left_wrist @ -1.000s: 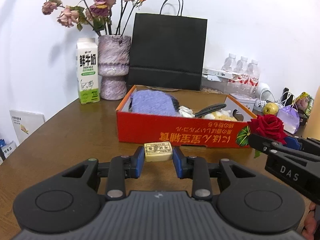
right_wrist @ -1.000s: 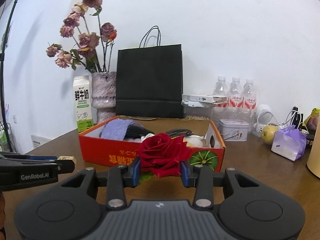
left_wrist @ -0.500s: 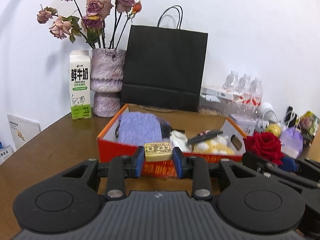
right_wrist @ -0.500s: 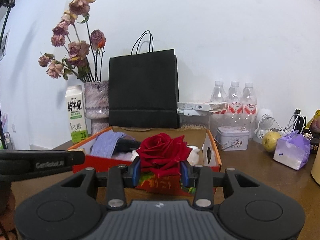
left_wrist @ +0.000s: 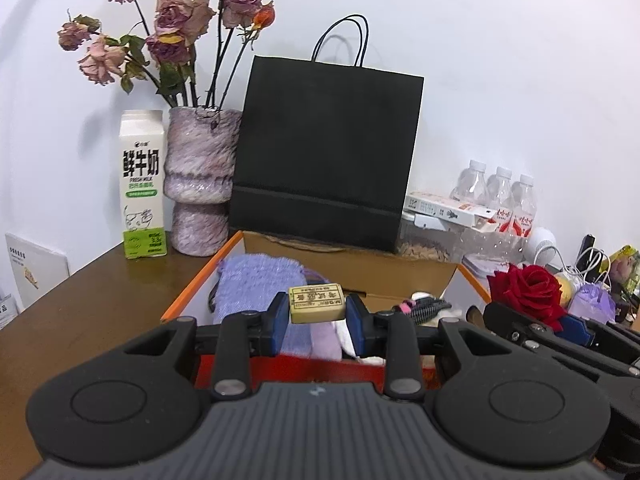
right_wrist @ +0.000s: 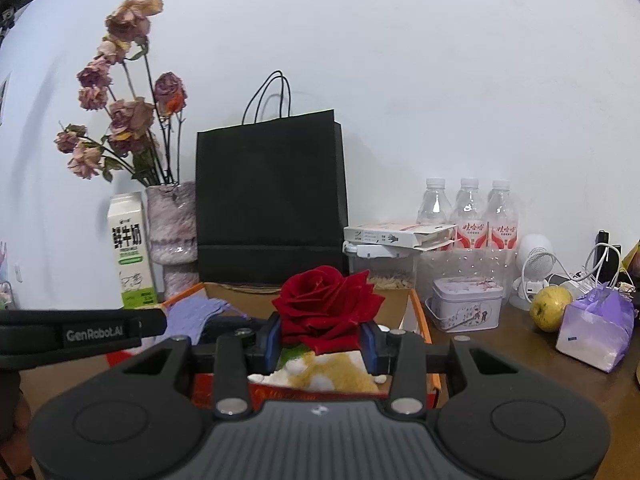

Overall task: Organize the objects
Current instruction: 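Carry the cream block and red rose over the red box with both tools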

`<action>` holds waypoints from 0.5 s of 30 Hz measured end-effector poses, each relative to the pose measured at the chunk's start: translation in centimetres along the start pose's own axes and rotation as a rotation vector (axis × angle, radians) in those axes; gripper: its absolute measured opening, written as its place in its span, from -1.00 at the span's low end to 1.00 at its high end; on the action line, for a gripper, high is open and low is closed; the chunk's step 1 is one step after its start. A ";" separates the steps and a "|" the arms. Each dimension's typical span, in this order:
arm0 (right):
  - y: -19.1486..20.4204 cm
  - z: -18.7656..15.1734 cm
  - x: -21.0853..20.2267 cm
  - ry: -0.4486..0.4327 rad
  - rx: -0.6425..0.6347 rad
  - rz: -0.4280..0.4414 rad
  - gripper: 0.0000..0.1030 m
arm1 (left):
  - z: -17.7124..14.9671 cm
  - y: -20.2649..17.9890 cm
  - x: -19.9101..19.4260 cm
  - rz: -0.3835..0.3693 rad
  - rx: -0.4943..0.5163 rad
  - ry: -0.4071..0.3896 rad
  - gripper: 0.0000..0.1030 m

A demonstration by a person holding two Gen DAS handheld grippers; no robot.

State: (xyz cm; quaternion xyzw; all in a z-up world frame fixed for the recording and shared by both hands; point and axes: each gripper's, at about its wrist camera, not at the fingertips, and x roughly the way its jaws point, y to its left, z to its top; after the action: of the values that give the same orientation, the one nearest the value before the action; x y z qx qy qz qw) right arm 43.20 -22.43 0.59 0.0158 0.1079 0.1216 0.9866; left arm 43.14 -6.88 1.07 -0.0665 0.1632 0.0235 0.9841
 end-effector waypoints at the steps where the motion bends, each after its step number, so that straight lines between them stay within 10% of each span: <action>1: -0.1 0.1 0.4 0.000 0.000 0.001 -0.27 | 0.1 -0.1 0.4 -0.002 0.002 -0.002 -0.39; 15: -0.3 0.5 6.0 0.019 -0.046 0.013 -0.27 | 1.9 -0.6 5.8 -0.010 0.011 -0.009 -0.39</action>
State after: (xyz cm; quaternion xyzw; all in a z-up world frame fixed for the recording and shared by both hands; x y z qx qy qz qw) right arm 49.08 -21.28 -0.18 -0.0074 0.1145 0.1305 0.9848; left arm 49.26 -7.07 1.04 -0.0617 0.1584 0.0181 0.9853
